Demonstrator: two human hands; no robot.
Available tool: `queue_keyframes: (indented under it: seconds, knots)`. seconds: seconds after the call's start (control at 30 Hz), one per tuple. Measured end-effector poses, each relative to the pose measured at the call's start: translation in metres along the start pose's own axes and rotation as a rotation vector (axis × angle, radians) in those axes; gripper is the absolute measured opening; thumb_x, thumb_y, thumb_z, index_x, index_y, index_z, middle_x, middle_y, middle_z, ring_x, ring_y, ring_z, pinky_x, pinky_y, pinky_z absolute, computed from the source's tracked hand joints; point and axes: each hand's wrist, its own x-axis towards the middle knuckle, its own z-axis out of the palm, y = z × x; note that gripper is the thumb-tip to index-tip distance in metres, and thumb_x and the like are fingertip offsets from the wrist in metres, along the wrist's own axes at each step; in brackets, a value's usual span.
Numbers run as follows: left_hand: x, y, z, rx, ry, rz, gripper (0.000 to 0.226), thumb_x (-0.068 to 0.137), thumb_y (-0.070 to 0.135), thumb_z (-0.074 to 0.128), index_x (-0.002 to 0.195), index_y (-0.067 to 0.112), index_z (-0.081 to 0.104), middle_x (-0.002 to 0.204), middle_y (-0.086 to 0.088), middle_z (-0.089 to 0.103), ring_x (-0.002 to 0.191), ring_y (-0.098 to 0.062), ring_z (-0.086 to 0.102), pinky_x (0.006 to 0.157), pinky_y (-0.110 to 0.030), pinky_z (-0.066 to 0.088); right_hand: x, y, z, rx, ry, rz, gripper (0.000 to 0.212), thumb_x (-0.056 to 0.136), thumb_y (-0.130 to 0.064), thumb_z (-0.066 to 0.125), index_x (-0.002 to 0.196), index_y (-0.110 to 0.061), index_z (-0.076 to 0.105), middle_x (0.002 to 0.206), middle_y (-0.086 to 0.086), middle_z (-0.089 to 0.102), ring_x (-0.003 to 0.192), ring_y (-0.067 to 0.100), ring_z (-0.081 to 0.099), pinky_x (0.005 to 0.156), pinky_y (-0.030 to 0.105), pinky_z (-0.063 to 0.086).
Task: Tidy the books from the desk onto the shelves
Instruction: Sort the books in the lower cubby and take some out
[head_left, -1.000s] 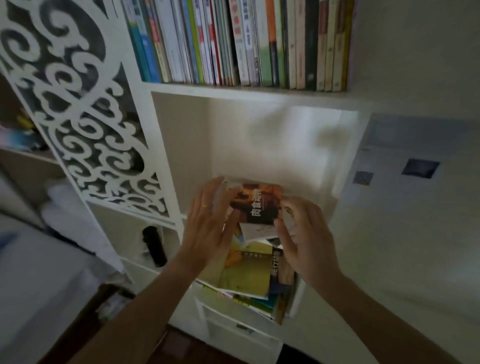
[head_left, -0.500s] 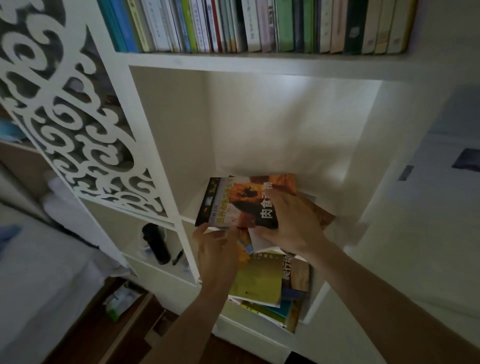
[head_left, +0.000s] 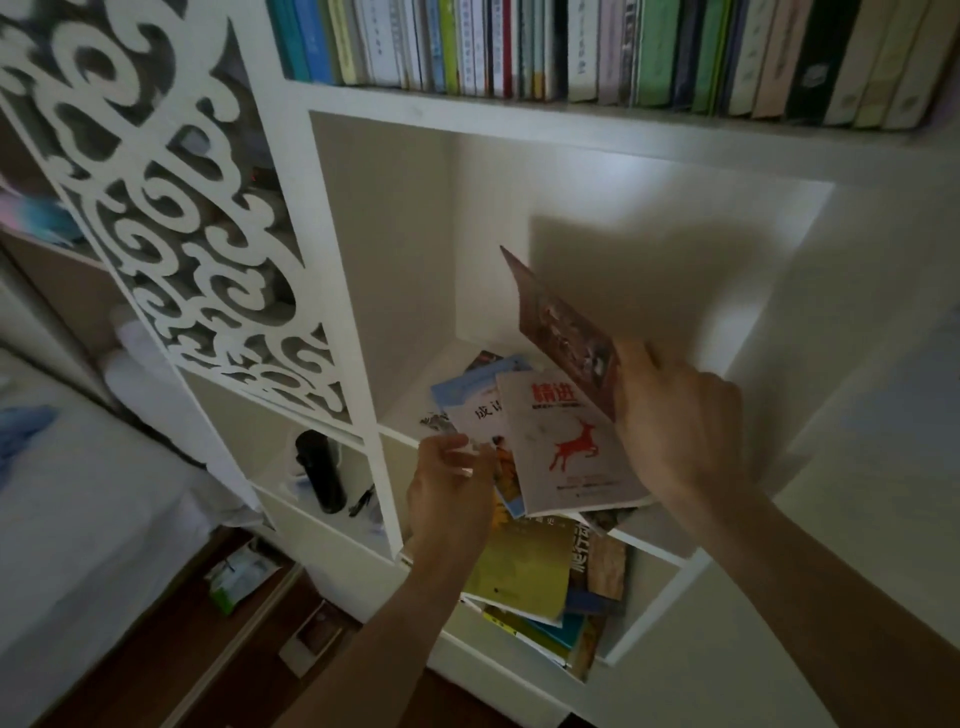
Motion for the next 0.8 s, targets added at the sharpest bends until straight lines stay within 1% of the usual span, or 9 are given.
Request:
queue_keyframes:
  seconds: [0.17, 0.3, 0.37, 0.4, 0.47, 0.5, 0.57, 0.67, 0.8]
  knots:
    - [-0.009, 0.005, 0.019, -0.039, -0.105, -0.191, 0.042, 0.096, 0.038, 0.069, 0.118, 0.021, 0.036, 0.103, 0.008, 0.053, 0.079, -0.001, 0.054, 0.053, -0.014, 0.041, -0.012, -0.011, -0.005, -0.042, -0.009, -0.056, 0.026, 0.083, -0.032, 0.057, 0.095, -0.01, 0.06, 0.069, 0.007, 0.062, 0.04, 0.018, 0.035, 0.047, 0.017, 0.018]
    - [-0.007, 0.004, 0.027, -0.082, -0.106, -0.219, 0.05, 0.093, 0.029, 0.073, 0.118, 0.023, 0.03, 0.108, 0.001, 0.055, 0.091, -0.017, 0.061, 0.065, -0.025, 0.049, -0.034, -0.027, 0.017, -0.034, -0.117, -0.08, 0.026, 0.084, -0.025, 0.071, 0.108, -0.016, 0.066, 0.092, 0.002, 0.069, 0.063, 0.018, 0.064, 0.048, 0.023, 0.038]
    - [-0.007, 0.002, 0.028, -0.127, -0.084, -0.248, 0.045, 0.09, 0.026, 0.074, 0.117, 0.02, 0.038, 0.106, -0.002, 0.062, 0.095, -0.022, 0.066, 0.073, -0.033, 0.055, -0.045, -0.031, 0.031, 0.032, -0.192, -0.078, 0.019, 0.093, -0.027, 0.063, 0.109, -0.02, 0.068, 0.1, 0.0, 0.07, 0.078, 0.018, 0.067, 0.056, 0.025, 0.047]
    - [-0.008, 0.001, 0.027, -0.134, -0.08, -0.244, 0.035, 0.09, 0.026, 0.073, 0.113, 0.017, 0.048, 0.101, -0.002, 0.068, 0.092, -0.022, 0.068, 0.071, -0.033, 0.056, -0.051, -0.032, 0.036, 0.07, -0.212, -0.075, 0.018, 0.096, -0.034, 0.057, 0.105, -0.023, 0.068, 0.096, -0.003, 0.069, 0.078, 0.016, 0.065, 0.057, 0.024, 0.044]
    - [-0.01, 0.001, 0.023, -0.092, -0.085, -0.196, 0.01, 0.091, 0.025, 0.068, 0.094, 0.016, 0.066, 0.086, -0.003, 0.074, 0.082, -0.023, 0.071, 0.065, -0.03, 0.055, -0.059, -0.03, 0.042, 0.142, -0.23, -0.063, 0.035, 0.097, -0.051, 0.043, 0.095, -0.026, 0.068, 0.086, -0.007, 0.066, 0.072, 0.014, 0.062, 0.055, 0.022, 0.039]
    - [-0.011, 0.002, 0.022, -0.085, -0.083, -0.185, 0.008, 0.093, 0.025, 0.066, 0.089, 0.018, 0.067, 0.083, -0.003, 0.074, 0.081, -0.024, 0.071, 0.065, -0.031, 0.054, -0.061, -0.03, 0.042, 0.164, -0.228, -0.051, 0.041, 0.096, -0.056, 0.038, 0.094, -0.028, 0.068, 0.084, -0.008, 0.067, 0.072, 0.013, 0.062, 0.055, 0.022, 0.041]
    - [-0.013, 0.002, 0.021, -0.133, -0.081, -0.208, 0.008, 0.094, 0.027, 0.067, 0.096, 0.02, 0.064, 0.092, -0.004, 0.073, 0.085, -0.023, 0.071, 0.071, -0.037, 0.058, -0.061, -0.026, 0.037, 0.202, -0.231, 0.009, 0.035, 0.098, -0.054, 0.041, 0.101, -0.029, 0.066, 0.087, -0.01, 0.068, 0.077, 0.011, 0.064, 0.056, 0.018, 0.039]
    - [-0.019, 0.008, 0.023, -0.241, -0.109, -0.21, 0.025, 0.092, 0.032, 0.074, 0.103, 0.023, 0.053, 0.101, -0.006, 0.072, 0.089, -0.022, 0.072, 0.077, -0.043, 0.063, -0.059, -0.021, 0.033, 0.298, -0.168, 0.165, 0.025, 0.101, -0.041, 0.048, 0.112, -0.025, 0.063, 0.092, -0.004, 0.07, 0.081, 0.017, 0.067, 0.059, 0.023, 0.035]
    - [-0.025, 0.019, 0.031, -0.351, -0.273, -0.155, 0.061, 0.082, 0.029, 0.085, 0.116, 0.021, 0.035, 0.114, -0.006, 0.064, 0.096, -0.022, 0.073, 0.071, -0.044, 0.065, -0.057, -0.024, 0.022, 0.411, -0.102, 0.227, 0.025, 0.101, -0.03, 0.053, 0.122, -0.019, 0.061, 0.099, -0.002, 0.071, 0.084, 0.02, 0.069, 0.064, 0.023, 0.041]
